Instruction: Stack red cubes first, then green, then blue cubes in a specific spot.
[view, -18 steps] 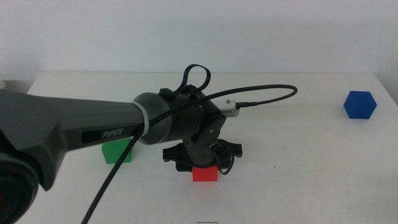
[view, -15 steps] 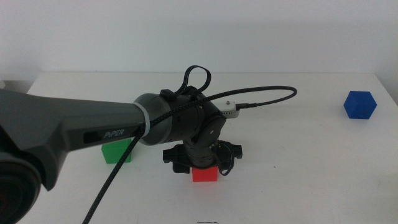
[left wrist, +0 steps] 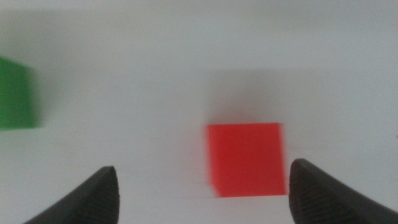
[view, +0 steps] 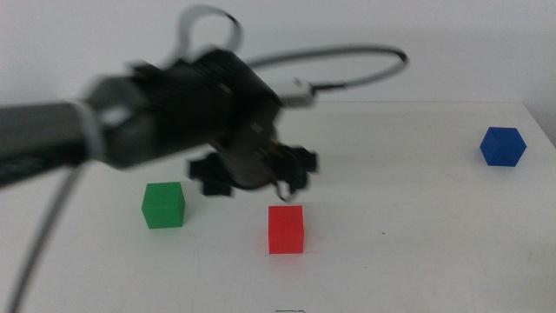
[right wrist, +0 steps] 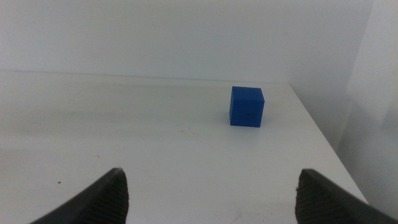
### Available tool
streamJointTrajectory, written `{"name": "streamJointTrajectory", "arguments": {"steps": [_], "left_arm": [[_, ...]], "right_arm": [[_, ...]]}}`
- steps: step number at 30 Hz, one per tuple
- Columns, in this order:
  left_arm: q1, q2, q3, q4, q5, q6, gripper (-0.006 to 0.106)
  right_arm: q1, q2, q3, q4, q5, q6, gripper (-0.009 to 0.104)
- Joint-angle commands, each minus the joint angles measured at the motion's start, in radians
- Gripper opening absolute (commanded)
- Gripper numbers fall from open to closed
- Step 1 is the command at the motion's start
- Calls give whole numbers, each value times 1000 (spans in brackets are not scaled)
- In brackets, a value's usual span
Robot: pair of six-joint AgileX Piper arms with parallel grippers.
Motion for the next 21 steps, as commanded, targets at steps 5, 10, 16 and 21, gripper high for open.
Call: {"name": "streamJointTrajectory", "arguments": {"steps": [5,10,16,21], "left_arm": [[136,-153,-23,27,146,119,94],[297,-164,-23,-72,196,295,94],[496,-161,-22,-261,185,531,94],[570,-117,-22,-354,168,618,94]], "right_arm": [[-5,-23,-19,-11,-76,-2,90],[-5,-23,-19,-11,-76,-2,90],[-5,-23,-19,-11,-76,-2,90],[-5,-23,-19,-11,-76,-2,90]]}}
